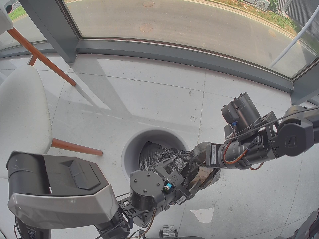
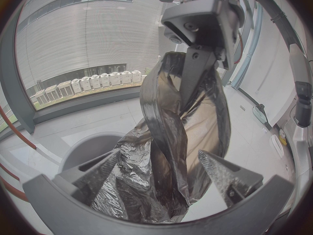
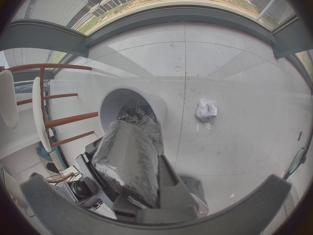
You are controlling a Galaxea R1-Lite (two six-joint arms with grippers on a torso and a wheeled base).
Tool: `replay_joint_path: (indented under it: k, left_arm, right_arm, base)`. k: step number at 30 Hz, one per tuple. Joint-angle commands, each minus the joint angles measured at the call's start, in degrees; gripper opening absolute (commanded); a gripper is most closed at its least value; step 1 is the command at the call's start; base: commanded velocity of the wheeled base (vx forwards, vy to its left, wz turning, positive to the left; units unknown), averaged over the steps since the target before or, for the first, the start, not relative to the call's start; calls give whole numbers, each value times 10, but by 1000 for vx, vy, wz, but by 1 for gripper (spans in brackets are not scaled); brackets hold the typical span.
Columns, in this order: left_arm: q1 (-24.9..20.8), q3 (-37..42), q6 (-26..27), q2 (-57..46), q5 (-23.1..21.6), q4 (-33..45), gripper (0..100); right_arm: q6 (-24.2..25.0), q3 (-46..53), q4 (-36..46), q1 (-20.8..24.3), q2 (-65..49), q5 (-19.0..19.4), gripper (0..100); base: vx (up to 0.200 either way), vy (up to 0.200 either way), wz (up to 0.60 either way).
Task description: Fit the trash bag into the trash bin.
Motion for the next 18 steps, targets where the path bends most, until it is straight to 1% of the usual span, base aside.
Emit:
replay_joint_path:
  k: [1, 5, 10, 14, 18]
  left_arm:
    - [10, -3, 0, 13, 0, -1, 0]
    - [37, -2, -1, 13, -3, -3, 0]
    - [42, -3, -1, 8, -6, -3, 0]
    - [56, -8, -1, 4, -8, -4, 0]
    - [63, -8, -3, -39, -18, 2, 0]
  right_arm:
    - [0, 1, 0, -3, 1, 0, 0]
    - [0, 0, 0, -3, 1, 0, 0]
    - [0, 2, 0, -3, -3, 0, 0]
    - [0, -2, 0, -5, -5, 2, 0]
    - [0, -1, 0, -5, -6, 6, 0]
  base:
    - [0, 0, 0]
    - [0, 0, 0]
    - [0, 0, 0]
    - [0, 0, 0]
    - [0, 0, 0]
